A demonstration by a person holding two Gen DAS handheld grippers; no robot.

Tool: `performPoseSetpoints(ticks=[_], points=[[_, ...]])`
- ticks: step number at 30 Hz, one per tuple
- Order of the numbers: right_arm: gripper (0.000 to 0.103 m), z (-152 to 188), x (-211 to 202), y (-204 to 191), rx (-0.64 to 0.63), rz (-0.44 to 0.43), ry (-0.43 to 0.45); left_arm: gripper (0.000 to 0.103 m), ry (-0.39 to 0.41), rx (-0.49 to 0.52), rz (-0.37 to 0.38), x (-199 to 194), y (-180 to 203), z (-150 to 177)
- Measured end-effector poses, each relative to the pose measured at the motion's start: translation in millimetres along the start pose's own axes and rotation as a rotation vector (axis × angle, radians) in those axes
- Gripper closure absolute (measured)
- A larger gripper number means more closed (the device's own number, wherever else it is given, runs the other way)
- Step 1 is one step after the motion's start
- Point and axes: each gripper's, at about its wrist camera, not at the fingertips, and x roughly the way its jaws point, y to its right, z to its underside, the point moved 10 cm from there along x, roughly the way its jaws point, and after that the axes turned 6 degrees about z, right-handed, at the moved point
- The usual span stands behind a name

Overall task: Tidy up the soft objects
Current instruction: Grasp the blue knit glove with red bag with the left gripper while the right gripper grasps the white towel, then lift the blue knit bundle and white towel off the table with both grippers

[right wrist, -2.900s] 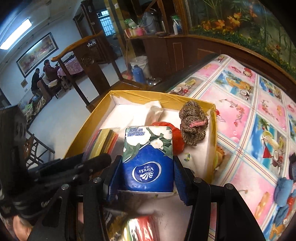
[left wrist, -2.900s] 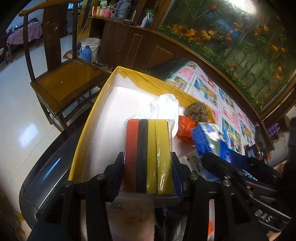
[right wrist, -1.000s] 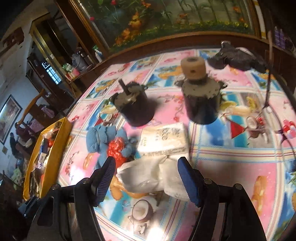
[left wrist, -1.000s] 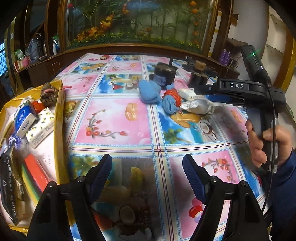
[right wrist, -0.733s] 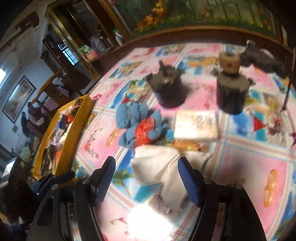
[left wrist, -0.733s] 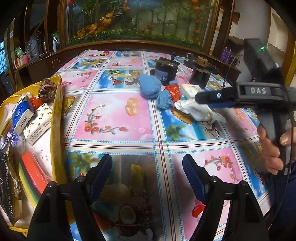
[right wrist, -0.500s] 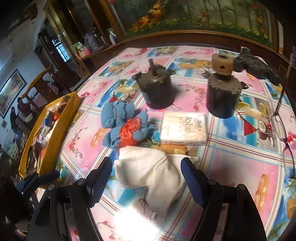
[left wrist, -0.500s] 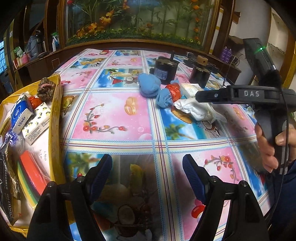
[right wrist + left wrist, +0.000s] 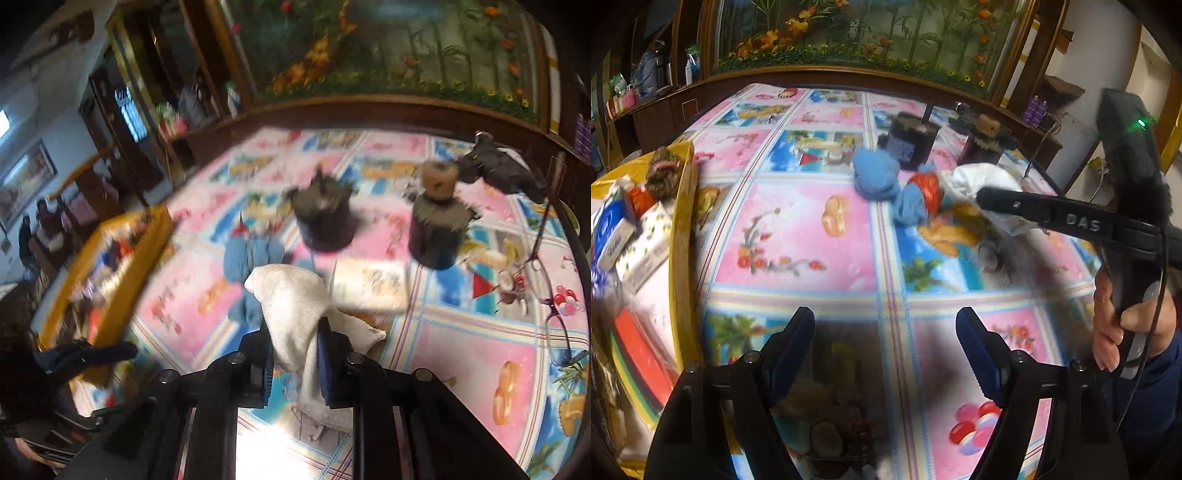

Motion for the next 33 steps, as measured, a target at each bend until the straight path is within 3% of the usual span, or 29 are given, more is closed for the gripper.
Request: performPoseSetpoints(ticks=[4, 9, 12, 14, 22, 24, 29, 33], points=[[0.082, -17.0, -22.8, 15.8, 0.078, 0.007, 0.085, 0.025, 0.031, 0.034, 0.012, -0.8, 12.1, -33.9], [0.082, -25.8, -35.1, 27.7, 0.152, 0.000, 0.121, 0.025, 0.024, 0.077, 0.003, 21.6, 26.2, -69.5], [0.082, -27.6, -41.5, 37.8, 0.201, -0.011, 0.129, 0.037, -0.004, 0.112, -0.024, 45.2, 30.7, -80.2], [0.082, -27.8, -42.3, 40.9, 0.222, -0.021, 0.126, 0.054, -0.036, 0.127, -0.018, 63.2, 35.1, -82.1], [0.081, -27.6, -45.0, 37.7, 0.224, -0.039, 0.126, 0.058, -0.105, 0.230, -0.078, 111.3, 47.2, -81.2], [0.081, -26.4, -42.9, 37.0, 0.223, -0.041, 0.119, 0.068, -0.113, 0.222, -0.087, 119.5, 44.4, -77.7], [0.081, -22.7, -36.2, 31.0, 0.205, -0.042, 0.102, 0.069, -0.051, 0.153, -0.055, 105.3, 37.1, -72.1], [0.081, -15.7, -24.1, 19.2, 0.173, -0.036, 0.071, 0.069, 0.055, 0.110, -0.035, 75.7, 28.8, -67.8]])
